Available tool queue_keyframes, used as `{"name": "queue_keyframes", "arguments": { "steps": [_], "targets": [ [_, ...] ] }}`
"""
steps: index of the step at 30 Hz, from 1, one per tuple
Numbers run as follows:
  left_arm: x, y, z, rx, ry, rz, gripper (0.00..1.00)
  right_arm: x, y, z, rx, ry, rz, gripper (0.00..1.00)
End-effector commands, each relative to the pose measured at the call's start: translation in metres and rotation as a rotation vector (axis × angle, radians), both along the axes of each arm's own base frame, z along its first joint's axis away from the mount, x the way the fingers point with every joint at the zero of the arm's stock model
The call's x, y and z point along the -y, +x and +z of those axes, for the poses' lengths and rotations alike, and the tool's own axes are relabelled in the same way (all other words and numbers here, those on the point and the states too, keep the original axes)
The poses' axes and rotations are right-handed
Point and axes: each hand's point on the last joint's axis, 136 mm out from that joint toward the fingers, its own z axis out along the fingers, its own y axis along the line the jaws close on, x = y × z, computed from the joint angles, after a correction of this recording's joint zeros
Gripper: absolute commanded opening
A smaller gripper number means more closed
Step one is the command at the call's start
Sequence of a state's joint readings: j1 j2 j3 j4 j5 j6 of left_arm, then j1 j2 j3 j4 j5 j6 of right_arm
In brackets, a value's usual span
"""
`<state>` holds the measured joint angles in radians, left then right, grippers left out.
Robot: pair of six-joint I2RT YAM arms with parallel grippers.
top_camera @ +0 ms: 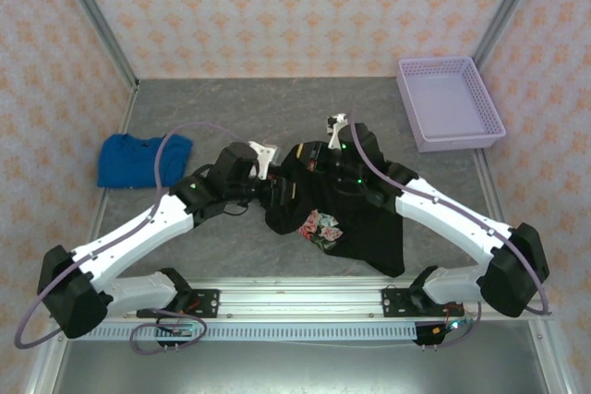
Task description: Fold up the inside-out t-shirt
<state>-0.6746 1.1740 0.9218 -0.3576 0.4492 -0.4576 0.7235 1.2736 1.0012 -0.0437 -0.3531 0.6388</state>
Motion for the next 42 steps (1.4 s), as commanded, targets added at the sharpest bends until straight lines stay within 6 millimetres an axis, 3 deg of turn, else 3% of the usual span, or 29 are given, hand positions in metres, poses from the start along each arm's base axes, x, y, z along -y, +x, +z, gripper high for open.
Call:
{"name": "queue_keyframes", "arguments": {
  "steps": [1, 11, 17, 23, 29, 33, 38, 42],
  "targets": [
    [0.018, 0.003, 0.016, 0.058, -0.032, -0.078, 0.38, 0.008, -0.001, 0.024, 0.064, 0.044, -0.009, 0.0],
    [0.017, 0.019, 0.021, 0.182, 0.036, -0.1, 0.53, 0.007, -0.003, 0.024, 0.068, 0.026, 0.008, 0.0],
    [0.033, 0.02, 0.027, 0.236, -0.027, -0.169, 0.58, 0.007, -0.003, 0.025, 0.073, 0.026, 0.01, 0.0],
    [0.041, 0.014, 0.025, 0.253, -0.058, -0.232, 0.51, 0.01, -0.002, 0.026, 0.081, 0.019, 0.0, 0.0],
    [0.047, -0.004, 0.017, 0.213, -0.091, -0.323, 0.32, 0.018, 0.0, 0.03, 0.094, 0.016, -0.021, 0.0],
    [0.047, -0.013, 0.008, 0.189, -0.091, -0.35, 0.3, 0.022, 0.002, 0.037, 0.105, 0.025, -0.027, 0.0],
    [0.047, -0.003, 0.002, 0.208, -0.042, -0.322, 0.33, 0.017, -0.001, 0.048, 0.104, 0.069, -0.003, 0.0],
    [0.051, 0.007, 0.007, 0.233, -0.037, -0.304, 0.25, 0.018, 0.0, 0.044, 0.097, 0.06, -0.011, 0.0]
  ]
}}
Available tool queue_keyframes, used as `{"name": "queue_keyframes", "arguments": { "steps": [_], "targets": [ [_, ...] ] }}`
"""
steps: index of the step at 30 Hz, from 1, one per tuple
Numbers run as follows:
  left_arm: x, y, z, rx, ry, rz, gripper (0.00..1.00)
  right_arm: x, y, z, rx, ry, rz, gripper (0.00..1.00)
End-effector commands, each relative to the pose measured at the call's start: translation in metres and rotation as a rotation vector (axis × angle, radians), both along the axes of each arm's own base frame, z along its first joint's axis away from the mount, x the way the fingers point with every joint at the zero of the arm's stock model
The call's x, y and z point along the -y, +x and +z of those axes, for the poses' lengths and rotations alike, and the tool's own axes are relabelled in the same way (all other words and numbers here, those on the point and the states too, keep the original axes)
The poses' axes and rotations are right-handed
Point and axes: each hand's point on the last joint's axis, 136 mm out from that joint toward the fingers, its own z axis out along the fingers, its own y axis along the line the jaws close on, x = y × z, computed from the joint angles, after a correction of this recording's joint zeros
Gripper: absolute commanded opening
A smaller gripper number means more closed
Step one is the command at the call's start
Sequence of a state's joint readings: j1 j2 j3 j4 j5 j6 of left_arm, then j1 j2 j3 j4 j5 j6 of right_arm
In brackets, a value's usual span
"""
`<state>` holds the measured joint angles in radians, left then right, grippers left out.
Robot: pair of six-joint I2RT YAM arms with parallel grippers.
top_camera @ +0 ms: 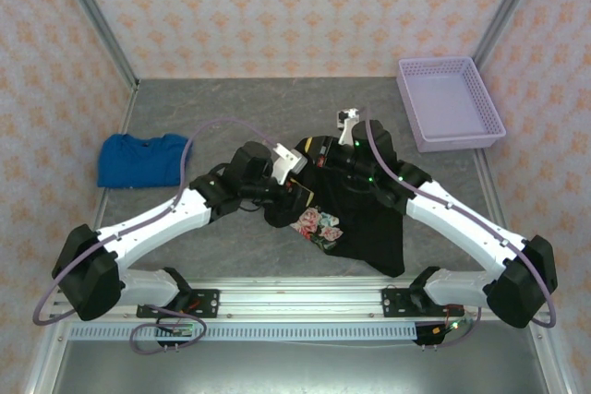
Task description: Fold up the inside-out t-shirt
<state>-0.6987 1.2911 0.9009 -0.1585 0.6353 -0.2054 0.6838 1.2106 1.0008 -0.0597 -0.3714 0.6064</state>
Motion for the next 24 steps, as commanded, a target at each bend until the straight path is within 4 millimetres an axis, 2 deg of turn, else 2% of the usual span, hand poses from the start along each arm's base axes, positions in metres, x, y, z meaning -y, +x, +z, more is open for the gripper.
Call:
{"name": "queue_keyframes", "arguments": {
  "steps": [1, 5, 9, 14, 19, 22, 24],
  "targets": [
    [0.006, 0.014, 0.013, 0.071, -0.007, 0.017, 0.22, 0.003, -0.003, 0.027, 0.054, 0.046, 0.001, 0.0],
    [0.003, 0.017, 0.018, 0.083, -0.009, 0.043, 0.08, 0.009, -0.003, 0.026, 0.074, 0.012, -0.012, 0.0],
    [-0.001, 0.004, 0.032, 0.057, -0.062, 0.036, 0.0, 0.018, -0.001, 0.015, 0.106, -0.089, -0.031, 0.0],
    [-0.004, -0.018, 0.048, -0.007, -0.147, 0.01, 0.0, 0.026, 0.001, 0.005, 0.168, -0.206, -0.021, 0.0],
    [-0.002, -0.04, 0.056, -0.058, -0.17, -0.067, 0.0, 0.021, -0.001, 0.006, 0.187, -0.2, 0.013, 0.0],
    [0.012, -0.064, 0.053, -0.072, -0.143, -0.182, 0.0, 0.024, 0.003, 0.005, 0.178, -0.219, -0.01, 0.0],
    [0.025, -0.086, 0.047, -0.071, -0.099, -0.289, 0.04, 0.028, 0.005, 0.004, 0.172, -0.24, -0.037, 0.0]
  ]
}}
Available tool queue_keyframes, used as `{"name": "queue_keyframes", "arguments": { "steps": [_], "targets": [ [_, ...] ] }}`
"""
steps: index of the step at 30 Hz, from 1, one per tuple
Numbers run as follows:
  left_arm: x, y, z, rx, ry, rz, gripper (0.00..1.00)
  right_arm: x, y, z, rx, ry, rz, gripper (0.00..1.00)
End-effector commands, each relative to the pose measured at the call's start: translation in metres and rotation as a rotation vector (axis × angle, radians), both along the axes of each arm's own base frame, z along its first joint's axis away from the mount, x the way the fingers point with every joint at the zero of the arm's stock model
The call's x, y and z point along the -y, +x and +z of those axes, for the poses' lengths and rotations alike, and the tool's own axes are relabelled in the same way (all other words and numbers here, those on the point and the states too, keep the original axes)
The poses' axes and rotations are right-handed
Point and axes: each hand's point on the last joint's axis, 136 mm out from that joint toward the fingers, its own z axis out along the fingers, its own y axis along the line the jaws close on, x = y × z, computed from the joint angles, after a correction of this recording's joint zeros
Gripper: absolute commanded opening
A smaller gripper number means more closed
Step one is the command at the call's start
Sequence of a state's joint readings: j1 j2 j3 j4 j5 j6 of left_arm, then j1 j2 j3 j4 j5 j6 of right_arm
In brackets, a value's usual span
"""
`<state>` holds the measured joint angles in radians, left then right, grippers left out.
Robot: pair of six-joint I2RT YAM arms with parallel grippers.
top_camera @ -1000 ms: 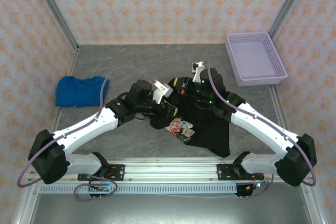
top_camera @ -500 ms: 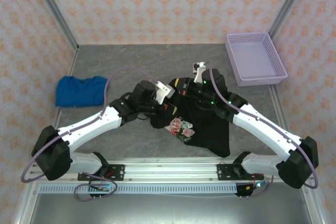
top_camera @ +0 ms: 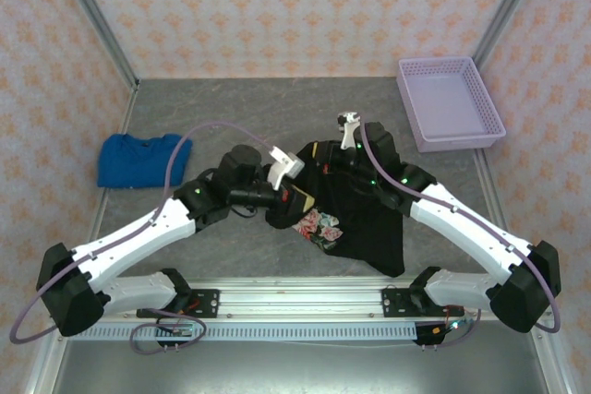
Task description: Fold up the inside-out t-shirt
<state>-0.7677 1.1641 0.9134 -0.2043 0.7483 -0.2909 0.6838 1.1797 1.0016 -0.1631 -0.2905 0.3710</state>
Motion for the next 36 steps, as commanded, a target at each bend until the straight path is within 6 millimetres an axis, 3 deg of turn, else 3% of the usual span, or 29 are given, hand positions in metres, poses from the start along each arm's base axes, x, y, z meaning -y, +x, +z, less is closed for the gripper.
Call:
{"name": "queue_keyframes", "arguments": {
  "steps": [1, 5, 9, 16, 24, 27, 34, 36],
  "targets": [
    [0.019, -0.045, -0.006, -0.014, 0.061, -0.215, 0.07, 0.012, 0.008, 0.017, 0.052, -0.028, -0.06, 0.0],
    [0.026, -0.067, -0.019, -0.029, 0.128, -0.321, 0.24, 0.019, 0.007, 0.006, 0.029, -0.06, -0.081, 0.0],
    [0.018, -0.053, -0.017, 0.042, 0.125, -0.235, 0.35, 0.025, 0.0, -0.008, 0.003, -0.082, -0.081, 0.0],
    [-0.024, 0.034, -0.039, 0.031, 0.249, 0.263, 0.43, 0.03, -0.007, -0.005, -0.004, -0.038, -0.092, 0.0],
    [-0.023, 0.082, -0.052, 0.052, 0.311, 0.463, 0.49, 0.015, -0.013, 0.005, -0.055, 0.092, -0.053, 0.0],
    [-0.04, 0.109, -0.069, 0.054, 0.357, 0.585, 0.4, 0.017, -0.018, 0.008, -0.067, 0.104, -0.052, 0.0],
    [-0.059, 0.153, -0.09, 0.029, 0.369, 0.633, 0.01, 0.018, -0.029, -0.005, -0.141, 0.077, -0.029, 0.0],
    [-0.065, 0.166, -0.093, 0.035, 0.384, 0.646, 0.0, 0.015, -0.029, -0.013, -0.165, 0.068, -0.02, 0.0]
  ]
}}
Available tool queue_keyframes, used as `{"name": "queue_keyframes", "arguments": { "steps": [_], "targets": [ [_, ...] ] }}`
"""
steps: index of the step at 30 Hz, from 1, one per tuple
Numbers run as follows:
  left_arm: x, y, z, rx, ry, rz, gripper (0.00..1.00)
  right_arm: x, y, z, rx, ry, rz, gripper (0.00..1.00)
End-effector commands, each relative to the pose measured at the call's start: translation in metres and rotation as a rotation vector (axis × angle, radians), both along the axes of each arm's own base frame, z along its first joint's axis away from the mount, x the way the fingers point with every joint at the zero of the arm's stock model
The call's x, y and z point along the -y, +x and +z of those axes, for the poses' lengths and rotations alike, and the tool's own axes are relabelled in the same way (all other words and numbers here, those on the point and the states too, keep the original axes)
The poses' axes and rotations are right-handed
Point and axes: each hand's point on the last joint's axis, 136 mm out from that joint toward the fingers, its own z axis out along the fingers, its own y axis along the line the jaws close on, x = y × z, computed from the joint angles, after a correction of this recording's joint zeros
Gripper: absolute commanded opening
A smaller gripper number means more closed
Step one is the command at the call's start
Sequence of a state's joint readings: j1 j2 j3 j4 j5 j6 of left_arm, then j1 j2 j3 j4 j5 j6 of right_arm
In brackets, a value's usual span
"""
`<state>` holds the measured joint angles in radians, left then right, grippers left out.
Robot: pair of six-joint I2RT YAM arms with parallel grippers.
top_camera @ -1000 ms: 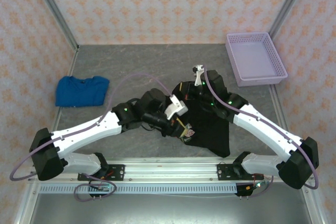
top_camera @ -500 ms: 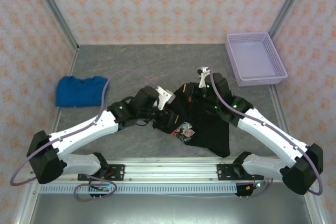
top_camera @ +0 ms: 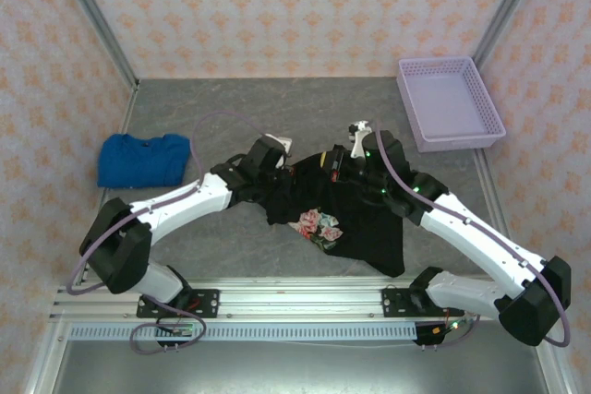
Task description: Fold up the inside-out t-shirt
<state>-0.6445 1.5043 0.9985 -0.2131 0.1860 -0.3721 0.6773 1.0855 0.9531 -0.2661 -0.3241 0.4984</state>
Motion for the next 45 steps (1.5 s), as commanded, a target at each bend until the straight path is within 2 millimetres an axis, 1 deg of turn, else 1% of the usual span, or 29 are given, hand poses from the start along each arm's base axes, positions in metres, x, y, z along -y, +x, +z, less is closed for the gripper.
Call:
{"name": "queue_keyframes", "arguments": {
  "steps": [1, 3, 5, 7, 8, 9, 11, 14, 15, 17, 20, 22, 23, 25, 30, 32, 35, 42, 45],
  "targets": [
    [-0.008, 0.031, 0.013, 0.066, 0.015, 0.022, 0.0, 0.0, -0.002, -0.007, -0.041, 0.009, 0.002, 0.0],
    [-0.015, 0.041, 0.008, 0.06, 0.043, 0.03, 0.0, 0.0, 0.003, -0.014, -0.054, 0.01, -0.026, 0.0],
    [-0.026, 0.051, 0.001, 0.041, 0.08, 0.061, 0.05, -0.001, 0.011, -0.022, -0.062, 0.03, -0.066, 0.0],
    [-0.033, 0.053, -0.004, 0.023, 0.111, 0.085, 0.1, -0.005, 0.021, -0.031, -0.079, 0.047, -0.101, 0.0],
    [-0.035, 0.052, -0.006, 0.013, 0.116, 0.091, 0.13, -0.007, 0.025, -0.032, -0.078, 0.064, -0.11, 0.0],
    [-0.036, 0.049, -0.005, 0.005, 0.113, 0.097, 0.17, -0.01, 0.03, -0.042, -0.094, 0.058, -0.118, 0.0],
    [-0.038, 0.039, -0.001, -0.008, 0.082, 0.105, 0.26, -0.015, 0.037, -0.049, -0.101, 0.063, -0.127, 0.0],
    [-0.039, 0.016, 0.014, 0.008, 0.019, 0.107, 0.38, -0.017, 0.043, -0.051, -0.093, 0.058, -0.136, 0.0],
    [-0.038, 0.007, 0.018, 0.014, 0.002, 0.097, 0.41, -0.016, 0.044, -0.05, -0.088, 0.055, -0.136, 0.0],
    [-0.029, -0.012, 0.029, 0.034, -0.042, 0.057, 0.46, -0.016, 0.045, -0.049, -0.08, 0.047, -0.135, 0.0],
    [0.001, -0.034, 0.037, 0.019, -0.124, -0.051, 0.49, -0.013, 0.049, -0.046, -0.074, 0.048, -0.141, 0.0],
    [0.019, -0.041, 0.039, 0.004, -0.155, -0.104, 0.49, -0.008, 0.052, -0.041, -0.069, 0.059, -0.148, 0.0],
    [0.026, -0.041, 0.041, 0.006, -0.168, -0.122, 0.49, -0.006, 0.053, -0.039, -0.066, 0.068, -0.151, 0.0],
    [0.035, -0.039, 0.043, 0.012, -0.188, -0.134, 0.49, -0.002, 0.055, -0.031, -0.059, 0.088, -0.15, 0.0],
    [0.047, -0.021, 0.043, 0.033, -0.18, -0.134, 0.49, 0.005, 0.058, -0.008, -0.034, 0.132, -0.147, 0.0],
    [0.057, -0.015, 0.044, 0.032, -0.191, -0.149, 0.49, 0.008, 0.058, -0.002, -0.026, 0.135, -0.15, 0.0],
    [0.065, -0.005, 0.043, 0.038, -0.195, -0.15, 0.49, 0.01, 0.059, 0.003, -0.017, 0.141, -0.15, 0.0],
    [0.062, 0.011, 0.028, 0.048, -0.138, -0.092, 0.46, 0.009, 0.061, 0.006, -0.011, 0.144, -0.146, 0.0],
    [0.059, 0.018, 0.022, 0.058, -0.106, -0.061, 0.42, 0.007, 0.062, 0.006, -0.013, 0.149, -0.143, 0.0]
  ]
}}
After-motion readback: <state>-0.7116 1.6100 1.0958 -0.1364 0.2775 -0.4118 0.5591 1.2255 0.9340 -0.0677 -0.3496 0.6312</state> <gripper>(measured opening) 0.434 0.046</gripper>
